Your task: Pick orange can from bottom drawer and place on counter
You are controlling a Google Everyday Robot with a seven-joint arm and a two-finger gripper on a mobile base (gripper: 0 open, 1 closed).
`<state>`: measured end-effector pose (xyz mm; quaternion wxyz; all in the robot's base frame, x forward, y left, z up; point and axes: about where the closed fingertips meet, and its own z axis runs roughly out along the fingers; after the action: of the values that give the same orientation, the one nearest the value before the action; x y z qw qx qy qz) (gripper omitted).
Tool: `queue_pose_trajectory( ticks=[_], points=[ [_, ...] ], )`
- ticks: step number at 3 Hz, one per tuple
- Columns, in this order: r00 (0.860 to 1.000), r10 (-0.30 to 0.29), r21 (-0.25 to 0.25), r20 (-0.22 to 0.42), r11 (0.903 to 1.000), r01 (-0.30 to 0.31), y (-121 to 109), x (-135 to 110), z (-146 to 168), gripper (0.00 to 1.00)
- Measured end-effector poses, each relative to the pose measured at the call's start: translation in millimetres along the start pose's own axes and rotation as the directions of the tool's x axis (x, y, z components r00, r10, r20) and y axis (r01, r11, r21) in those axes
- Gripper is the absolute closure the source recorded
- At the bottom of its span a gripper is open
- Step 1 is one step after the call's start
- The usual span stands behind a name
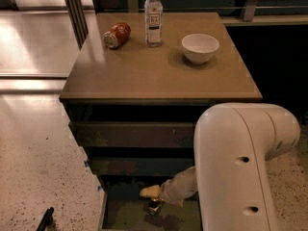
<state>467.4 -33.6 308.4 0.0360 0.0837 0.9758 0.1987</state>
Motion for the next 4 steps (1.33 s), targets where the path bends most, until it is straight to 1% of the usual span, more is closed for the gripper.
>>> queue_pose_trajectory(
  ticks=[1,2,3,4],
  points=[
    [1.000,-0.002,0.002,-0.003,1.0000,0.002,0.5,-0.4,3.0,0.00],
    [0.999,0.027,-0.030,0.034,0.9992,-0.026,-8.4,-2.8,10.3,0.00],
    [0.999,0.022,-0.077,0.038,0.9969,-0.019,-10.3,-1.2,37.4,0.00],
    [1.000,-0.002,-0.115,0.021,0.9934,0.004,-2.6,-2.7,68.4,0.00]
  ],
)
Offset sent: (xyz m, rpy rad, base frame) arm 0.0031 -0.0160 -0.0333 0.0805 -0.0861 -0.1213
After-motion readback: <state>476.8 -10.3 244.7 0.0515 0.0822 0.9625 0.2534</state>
